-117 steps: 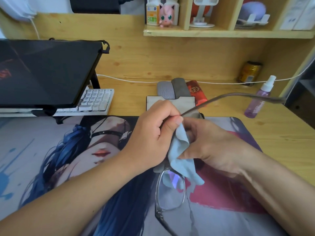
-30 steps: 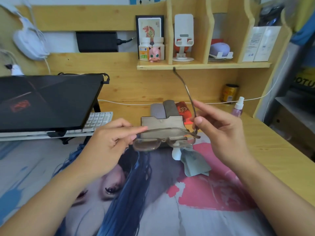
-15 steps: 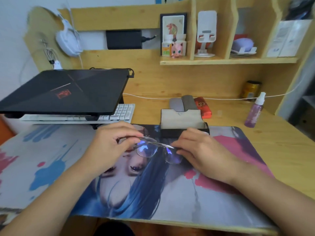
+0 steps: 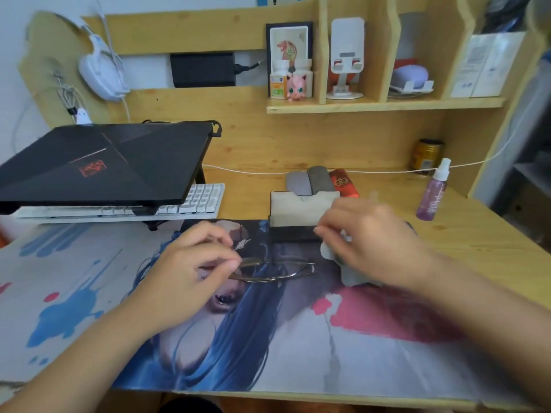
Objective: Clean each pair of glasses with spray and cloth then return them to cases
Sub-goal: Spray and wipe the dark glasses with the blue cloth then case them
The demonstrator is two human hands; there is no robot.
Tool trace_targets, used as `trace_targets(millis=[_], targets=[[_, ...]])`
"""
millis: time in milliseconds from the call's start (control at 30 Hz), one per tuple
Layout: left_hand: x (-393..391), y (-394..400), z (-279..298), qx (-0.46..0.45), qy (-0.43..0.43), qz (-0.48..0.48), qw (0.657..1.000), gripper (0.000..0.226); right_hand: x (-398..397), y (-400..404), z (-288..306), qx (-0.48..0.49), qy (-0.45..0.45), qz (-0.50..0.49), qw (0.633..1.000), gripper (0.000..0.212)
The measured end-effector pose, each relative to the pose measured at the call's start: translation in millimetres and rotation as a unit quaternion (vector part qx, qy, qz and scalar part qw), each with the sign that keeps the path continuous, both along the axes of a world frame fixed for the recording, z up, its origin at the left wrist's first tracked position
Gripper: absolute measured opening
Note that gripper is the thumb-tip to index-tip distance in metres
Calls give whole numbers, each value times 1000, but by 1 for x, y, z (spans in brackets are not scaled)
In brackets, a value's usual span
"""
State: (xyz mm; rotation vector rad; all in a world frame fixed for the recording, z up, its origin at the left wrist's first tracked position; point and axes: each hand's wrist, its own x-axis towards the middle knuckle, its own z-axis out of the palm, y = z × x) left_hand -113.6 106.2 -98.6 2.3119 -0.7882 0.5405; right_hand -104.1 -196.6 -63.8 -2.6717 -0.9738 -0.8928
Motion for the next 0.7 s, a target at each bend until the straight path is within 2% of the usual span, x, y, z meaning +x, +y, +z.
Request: trace_targets(millis=[67, 100, 167, 233, 300, 333, 367, 400, 433, 467, 533, 567, 600, 667, 700], targets=[[11, -26, 20, -20, 58, 7, 998, 11, 18, -23, 14, -4, 78, -33, 996, 31], [19, -40, 32, 7, 109, 9, 994, 12, 25, -32, 13, 8, 103, -31, 994, 30], [40, -69, 52, 108, 223, -10, 969, 10, 28, -42, 5, 77, 144, -13, 986, 29], [59, -93, 68, 211, 295, -50, 931, 16, 24, -42, -12, 94, 189, -1, 977, 36], [75, -114, 82, 273, 300, -80, 911, 18, 26, -39, -28, 46, 196, 3, 980, 44], [82, -122, 89, 289, 289, -85, 909, 18, 29, -38, -34, 34, 175, 18, 984, 36], [88, -127, 95, 299, 276, -86, 909, 19, 32, -36, -36, 61, 157, 29, 985, 23], [94, -133, 101, 307, 264, -91, 910, 22, 35, -37, -35, 128, 148, 31, 980, 11], [101, -136, 103, 304, 255, -103, 912, 29, 35, -38, -30, 227, 163, 26, 960, 6], [107, -137, 102, 285, 256, -121, 916, 39, 34, -40, -23, 340, 196, 28, 919, 8], [112, -142, 96, 193, 288, -181, 921, 62, 28, -44, -8, 534, 261, 56, 802, 17], [114, -145, 92, 126, 321, -223, 912, 70, 26, -45, -2, 596, 288, 65, 747, 20], [114, -149, 88, 65, 363, -262, 892, 74, 23, -45, 3, 631, 306, 72, 709, 23], [113, -155, 82, 5, 418, -308, 855, 72, 19, -44, 9, 654, 318, 73, 682, 29], [112, -158, 79, 8, 418, -313, 853, 69, 18, -43, 10, 658, 319, 66, 679, 32]])
